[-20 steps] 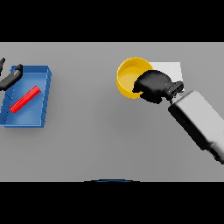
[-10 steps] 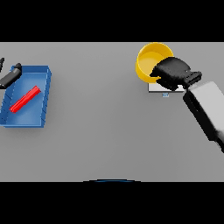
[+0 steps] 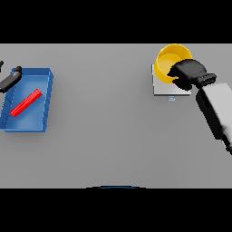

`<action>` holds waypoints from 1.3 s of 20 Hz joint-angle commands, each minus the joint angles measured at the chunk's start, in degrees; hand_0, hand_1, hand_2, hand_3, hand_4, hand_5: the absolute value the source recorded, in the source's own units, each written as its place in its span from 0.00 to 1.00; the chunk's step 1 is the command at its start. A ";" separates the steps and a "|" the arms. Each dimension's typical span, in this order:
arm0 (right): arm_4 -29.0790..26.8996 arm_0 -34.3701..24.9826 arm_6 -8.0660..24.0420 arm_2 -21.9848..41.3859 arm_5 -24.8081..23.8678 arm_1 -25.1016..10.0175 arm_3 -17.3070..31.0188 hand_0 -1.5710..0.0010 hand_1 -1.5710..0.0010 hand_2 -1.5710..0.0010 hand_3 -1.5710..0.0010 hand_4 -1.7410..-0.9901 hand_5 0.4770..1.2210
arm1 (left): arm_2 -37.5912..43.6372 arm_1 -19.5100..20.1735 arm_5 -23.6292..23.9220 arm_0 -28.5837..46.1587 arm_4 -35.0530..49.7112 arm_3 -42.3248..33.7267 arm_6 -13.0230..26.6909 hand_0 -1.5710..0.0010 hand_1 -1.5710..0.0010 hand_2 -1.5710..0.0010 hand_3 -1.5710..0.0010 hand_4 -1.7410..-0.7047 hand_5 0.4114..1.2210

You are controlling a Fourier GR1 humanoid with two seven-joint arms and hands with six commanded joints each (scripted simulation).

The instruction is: Pick up the red beaker and tilt it to pour out 1 green nut into yellow bowl. Pick up the yellow bowl and place it on the metallic measuring scale.

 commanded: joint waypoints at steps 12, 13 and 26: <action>-1.71 -1.16 -1.93 -2.59 1.88 1.53 6.44 0.43 0.27 0.24 0.40 0.11 0.89 | -0.02 -0.08 -0.70 -0.01 0.21 0.02 -0.18 1.00 1.00 1.00 1.00 0.97 0.38; -1.89 -1.04 -1.25 -2.79 2.39 1.62 6.89 0.54 0.38 0.34 0.47 0.16 0.80 | 0.11 -0.18 -0.94 0.02 0.17 0.82 -0.57 1.00 1.00 1.00 1.00 0.97 0.39; -0.73 -1.13 0.21 -1.42 4.95 1.45 7.01 0.97 0.96 0.93 0.83 0.44 0.38 | 0.22 -0.54 -1.20 -0.69 0.08 1.56 -0.58 1.00 1.00 1.00 1.00 0.99 0.35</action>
